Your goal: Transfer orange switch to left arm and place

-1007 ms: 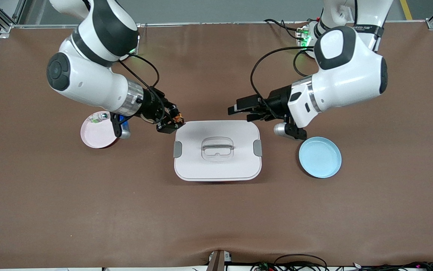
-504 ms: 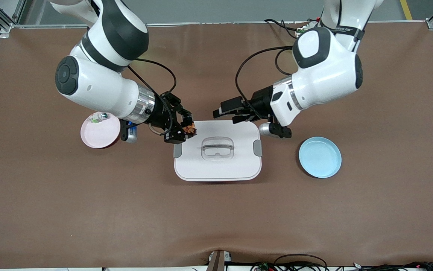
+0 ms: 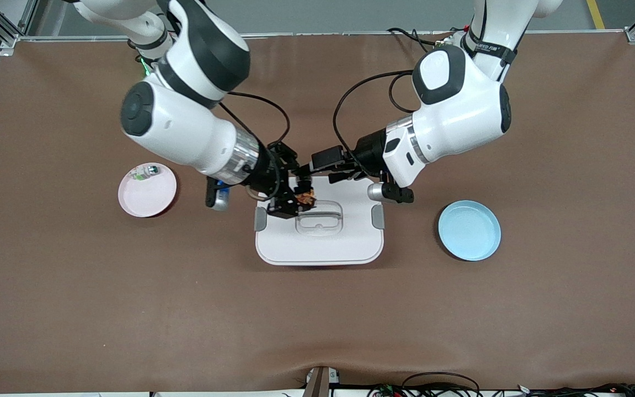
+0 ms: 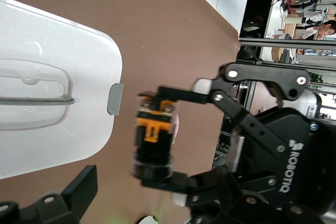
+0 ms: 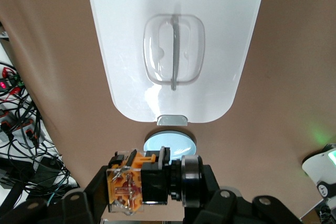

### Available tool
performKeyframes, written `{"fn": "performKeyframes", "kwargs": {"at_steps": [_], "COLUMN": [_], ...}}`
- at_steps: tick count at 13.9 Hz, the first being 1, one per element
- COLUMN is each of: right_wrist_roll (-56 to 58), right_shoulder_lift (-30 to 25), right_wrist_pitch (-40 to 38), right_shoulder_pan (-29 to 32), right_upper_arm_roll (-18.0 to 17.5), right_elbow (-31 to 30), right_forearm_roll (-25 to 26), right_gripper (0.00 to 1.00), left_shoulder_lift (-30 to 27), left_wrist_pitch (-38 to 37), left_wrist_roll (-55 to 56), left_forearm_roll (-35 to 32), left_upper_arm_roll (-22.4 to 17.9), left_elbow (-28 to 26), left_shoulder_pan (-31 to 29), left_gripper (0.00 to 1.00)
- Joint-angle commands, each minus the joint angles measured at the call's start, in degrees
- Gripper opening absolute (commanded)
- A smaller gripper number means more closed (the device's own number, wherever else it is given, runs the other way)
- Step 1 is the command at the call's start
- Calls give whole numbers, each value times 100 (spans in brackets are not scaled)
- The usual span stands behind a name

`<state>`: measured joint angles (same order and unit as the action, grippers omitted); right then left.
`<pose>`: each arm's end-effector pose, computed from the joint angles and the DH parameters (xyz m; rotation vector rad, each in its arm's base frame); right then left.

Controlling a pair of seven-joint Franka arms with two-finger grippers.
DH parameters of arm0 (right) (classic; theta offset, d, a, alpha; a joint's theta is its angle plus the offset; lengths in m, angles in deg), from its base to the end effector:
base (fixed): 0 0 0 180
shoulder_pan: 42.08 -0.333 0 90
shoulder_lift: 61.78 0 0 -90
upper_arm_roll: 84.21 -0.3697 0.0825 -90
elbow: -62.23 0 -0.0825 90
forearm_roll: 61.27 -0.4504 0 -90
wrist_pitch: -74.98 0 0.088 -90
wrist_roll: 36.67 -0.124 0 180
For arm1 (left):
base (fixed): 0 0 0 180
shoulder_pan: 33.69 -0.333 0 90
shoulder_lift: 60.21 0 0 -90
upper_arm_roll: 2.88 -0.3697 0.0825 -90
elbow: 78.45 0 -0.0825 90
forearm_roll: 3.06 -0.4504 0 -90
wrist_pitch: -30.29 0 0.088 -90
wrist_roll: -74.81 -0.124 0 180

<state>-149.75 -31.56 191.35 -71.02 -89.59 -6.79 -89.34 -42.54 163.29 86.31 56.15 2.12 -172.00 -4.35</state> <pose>0.6836 0.4831 0.5388 -1.9006 1.8600 0.5608 0.6283 -0.4517 0.5070 2.1759 0.2295 -0.0442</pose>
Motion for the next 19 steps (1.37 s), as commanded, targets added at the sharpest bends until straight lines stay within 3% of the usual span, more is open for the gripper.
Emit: {"fn": "performKeyframes", "kwargs": {"at_steps": [1,13,14,16,19], "right_wrist_roll": [-294,-435,-435,-435,-435], "right_shoulder_lift": [300,274,274,265,274], "right_wrist_pitch": [-71,-185,-185,-185,-185], "right_shoulder_pan": [-137,-190,-182,-190,-190], "right_upper_arm_roll": [63,10,10,10,10], "right_elbow": [511,582,582,582,591], "right_forearm_roll": [-58,-76,-76,-76,-76], "right_gripper": [0,0,0,0,0], "left_shoulder_lift": [78,246,246,246,246], "left_wrist_pitch": [77,94,94,94,94], "left_wrist_roll": [-60,-640,-701,-842,-991], "left_forearm_roll": [117,161,170,170,179], "left_upper_arm_roll": [1,1,1,1,1], "left_elbow": [73,74,74,74,74], "left_shoulder_pan": [-33,-86,-86,-86,-94], "left_gripper": [100,100,91,44,0]}}
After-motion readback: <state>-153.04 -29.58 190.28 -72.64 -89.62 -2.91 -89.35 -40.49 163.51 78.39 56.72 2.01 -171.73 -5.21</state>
